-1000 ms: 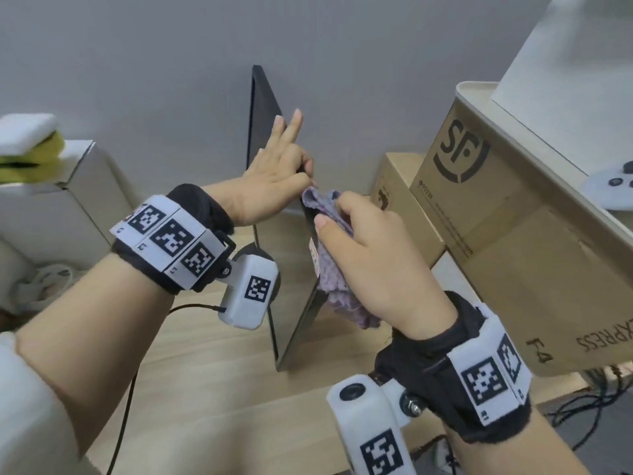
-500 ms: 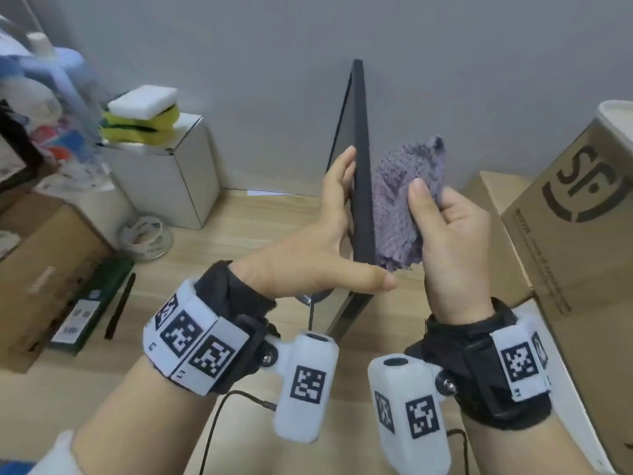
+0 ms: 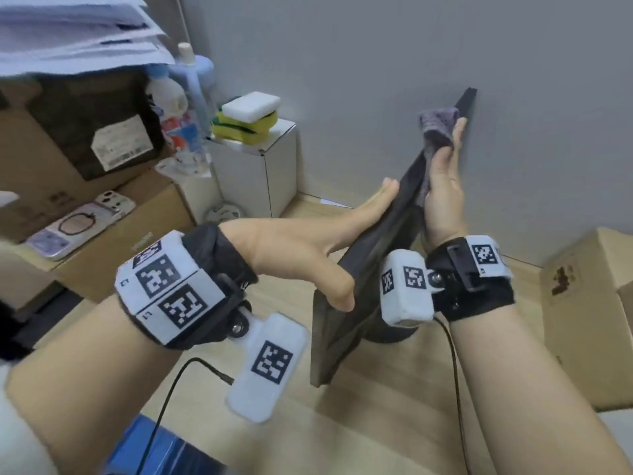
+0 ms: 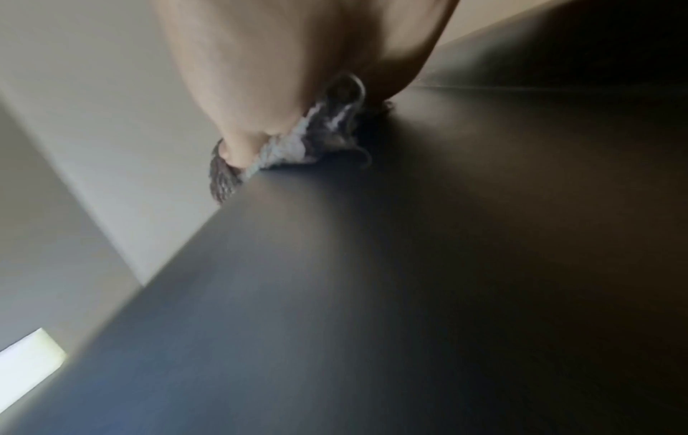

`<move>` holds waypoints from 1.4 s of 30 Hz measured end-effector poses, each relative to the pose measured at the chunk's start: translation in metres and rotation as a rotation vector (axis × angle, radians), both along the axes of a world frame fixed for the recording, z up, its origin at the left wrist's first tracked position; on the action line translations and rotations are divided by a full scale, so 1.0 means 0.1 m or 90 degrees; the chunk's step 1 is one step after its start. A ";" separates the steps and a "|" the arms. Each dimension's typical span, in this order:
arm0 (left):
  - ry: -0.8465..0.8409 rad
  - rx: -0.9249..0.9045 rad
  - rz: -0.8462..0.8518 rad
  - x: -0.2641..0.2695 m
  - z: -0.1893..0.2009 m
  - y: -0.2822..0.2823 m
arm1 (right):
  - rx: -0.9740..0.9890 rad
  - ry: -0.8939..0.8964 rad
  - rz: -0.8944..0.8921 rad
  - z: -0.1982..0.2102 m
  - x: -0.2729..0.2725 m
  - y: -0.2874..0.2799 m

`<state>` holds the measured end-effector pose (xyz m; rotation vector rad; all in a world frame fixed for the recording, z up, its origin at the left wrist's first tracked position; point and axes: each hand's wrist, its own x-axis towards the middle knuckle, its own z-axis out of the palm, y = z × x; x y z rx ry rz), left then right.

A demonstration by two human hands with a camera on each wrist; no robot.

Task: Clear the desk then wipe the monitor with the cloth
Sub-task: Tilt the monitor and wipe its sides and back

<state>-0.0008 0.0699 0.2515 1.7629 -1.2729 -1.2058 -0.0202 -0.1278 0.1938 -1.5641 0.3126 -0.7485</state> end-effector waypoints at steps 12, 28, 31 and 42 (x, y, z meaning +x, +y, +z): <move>0.044 -0.053 0.162 0.19 -0.36 0.08 | 0.014 0.070 0.030 -0.19 -0.21 0.63; -0.158 -0.120 0.104 -0.03 0.13 0.10 | 0.115 0.070 -0.005 -0.20 -0.18 0.62; -0.247 -0.158 0.210 -0.15 0.05 0.13 | 0.143 0.054 -0.035 -0.14 -0.17 0.65; -0.061 -0.310 0.386 -0.23 -0.10 0.16 | 0.017 -0.091 0.046 -0.29 -0.67 1.77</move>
